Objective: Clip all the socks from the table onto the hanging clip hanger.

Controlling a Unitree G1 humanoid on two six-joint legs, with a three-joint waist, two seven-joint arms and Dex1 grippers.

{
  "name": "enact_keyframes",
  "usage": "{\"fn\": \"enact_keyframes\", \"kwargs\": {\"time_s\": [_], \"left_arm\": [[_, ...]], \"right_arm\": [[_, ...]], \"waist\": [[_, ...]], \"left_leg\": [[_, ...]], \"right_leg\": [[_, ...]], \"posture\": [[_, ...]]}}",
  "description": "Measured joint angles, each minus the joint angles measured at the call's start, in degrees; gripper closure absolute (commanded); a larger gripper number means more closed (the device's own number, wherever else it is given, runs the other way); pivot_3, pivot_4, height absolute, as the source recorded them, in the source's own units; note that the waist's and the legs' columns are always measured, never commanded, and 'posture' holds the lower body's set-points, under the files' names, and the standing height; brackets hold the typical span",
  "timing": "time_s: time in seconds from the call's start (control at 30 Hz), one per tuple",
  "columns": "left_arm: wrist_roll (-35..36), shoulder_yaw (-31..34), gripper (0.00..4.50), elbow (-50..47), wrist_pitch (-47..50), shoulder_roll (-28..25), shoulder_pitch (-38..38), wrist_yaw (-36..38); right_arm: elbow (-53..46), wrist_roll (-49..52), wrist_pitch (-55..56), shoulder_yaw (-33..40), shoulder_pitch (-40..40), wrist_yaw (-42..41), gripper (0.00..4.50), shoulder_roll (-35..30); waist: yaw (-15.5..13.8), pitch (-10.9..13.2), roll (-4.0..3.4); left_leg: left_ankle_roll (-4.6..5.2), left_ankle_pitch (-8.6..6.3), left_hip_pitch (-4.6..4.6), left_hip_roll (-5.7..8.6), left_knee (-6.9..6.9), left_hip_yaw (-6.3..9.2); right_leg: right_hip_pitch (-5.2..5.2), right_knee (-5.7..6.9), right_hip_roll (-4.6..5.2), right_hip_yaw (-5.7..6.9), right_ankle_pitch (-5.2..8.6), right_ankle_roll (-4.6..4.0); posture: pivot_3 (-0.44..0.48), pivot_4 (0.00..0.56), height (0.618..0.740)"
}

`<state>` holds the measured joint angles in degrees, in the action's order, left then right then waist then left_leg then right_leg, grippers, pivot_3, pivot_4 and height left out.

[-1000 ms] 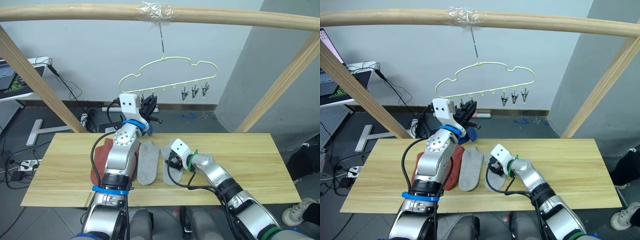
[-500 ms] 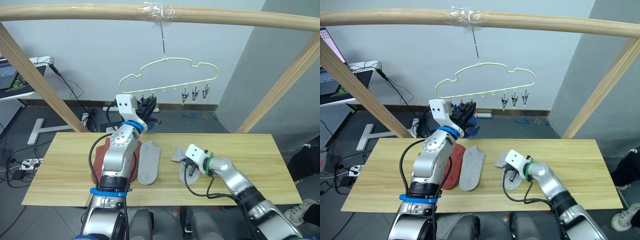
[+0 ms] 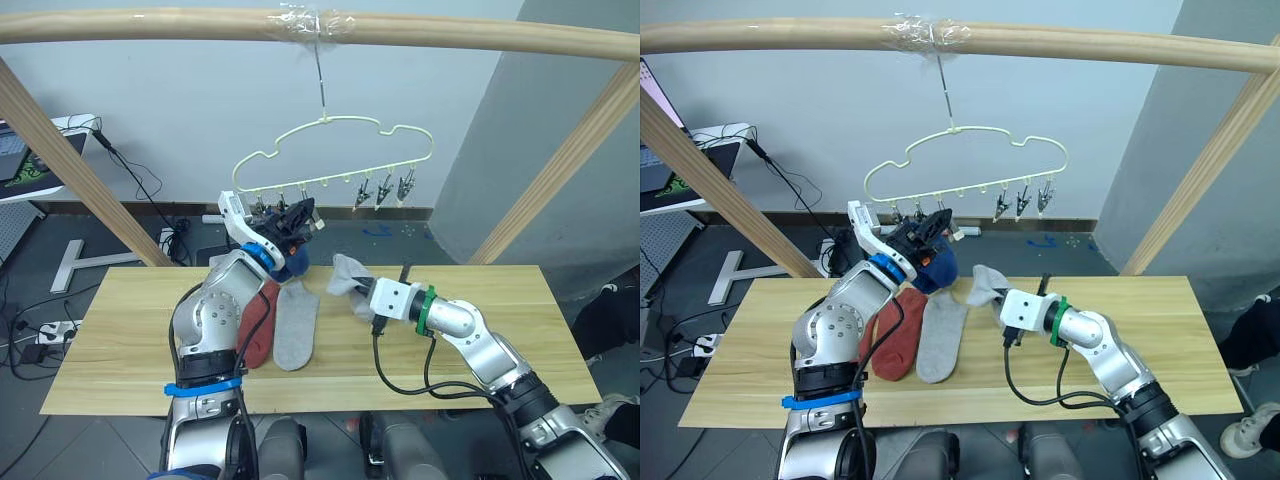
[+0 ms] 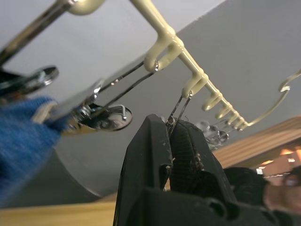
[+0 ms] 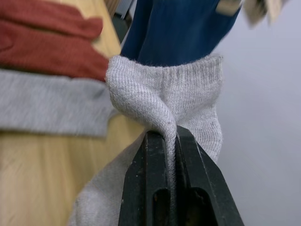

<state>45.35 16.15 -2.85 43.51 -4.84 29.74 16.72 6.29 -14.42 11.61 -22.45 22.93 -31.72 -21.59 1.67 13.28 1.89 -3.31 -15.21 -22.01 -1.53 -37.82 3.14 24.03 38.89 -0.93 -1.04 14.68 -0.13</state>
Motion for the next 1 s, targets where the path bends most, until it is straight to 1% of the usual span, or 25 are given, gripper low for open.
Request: {"fn": "enact_keyframes", "kwargs": {"time_s": [0.13,0.27,0.83,0.9,0.93,1.0], "left_arm": [[1.2,-0.9,4.44,-1.3,2.2,-1.0,-0.1,0.1],[1.4,-1.2,4.44,-1.3,2.3,-1.3,-0.2,0.1],[2.2,-2.9,4.44,-3.8,2.6,-1.8,-1.9,0.2],[2.3,-3.0,3.74,-3.8,2.6,-1.9,-1.9,0.3],[2.4,-3.0,3.54,-3.8,2.6,-2.1,-2.0,0.5],[2.9,-3.0,2.85,-3.8,2.7,-2.6,-2.4,1.0]], "right_arm": [[0.0,-0.2,0.3,0.1,1.1,0.5,4.48,0.8],[0.0,-0.2,0.3,0.1,2.1,0.8,4.48,1.8],[0.6,-0.2,0.3,1.1,5.3,1.8,4.48,2.3],[0.8,-0.2,0.3,1.1,5.3,1.8,4.5,2.4],[0.9,-0.2,0.3,1.1,5.3,1.8,4.5,2.4],[0.9,-0.2,0.3,1.1,5.3,1.8,4.5,2.4]], "waist": [[-0.1,0.0,0.0],[-0.1,0.0,0.0],[-0.2,0.0,0.0],[-0.2,0.0,0.0],[-0.2,0.0,0.0],[-0.2,0.0,0.0]], "left_leg": [[-0.02,0.01,0.0,0.0,0.0,0.02],[-0.02,0.01,0.0,0.0,0.0,0.0],[-0.01,0.0,-0.01,0.0,0.0,0.01],[0.0,0.0,-0.02,0.0,0.0,0.0],[-0.01,0.0,-0.02,0.0,0.0,-0.01],[-0.01,0.0,-0.02,-0.01,0.01,0.0]], "right_leg": [[0.0,0.0,0.0,0.01,0.0,0.0],[0.0,0.0,0.0,-0.01,0.0,0.0],[0.0,0.01,0.01,0.0,0.0,-0.01],[0.0,0.0,0.01,-0.02,0.0,-0.01],[0.01,0.0,0.01,-0.02,0.0,-0.01],[0.02,0.0,0.01,-0.01,0.0,-0.01]], "posture": [[0.034,0.194,0.74],[0.035,0.195,0.74],[0.042,0.2,0.74],[0.042,0.199,0.74],[0.042,0.199,0.74],[0.042,0.201,0.74]]}}
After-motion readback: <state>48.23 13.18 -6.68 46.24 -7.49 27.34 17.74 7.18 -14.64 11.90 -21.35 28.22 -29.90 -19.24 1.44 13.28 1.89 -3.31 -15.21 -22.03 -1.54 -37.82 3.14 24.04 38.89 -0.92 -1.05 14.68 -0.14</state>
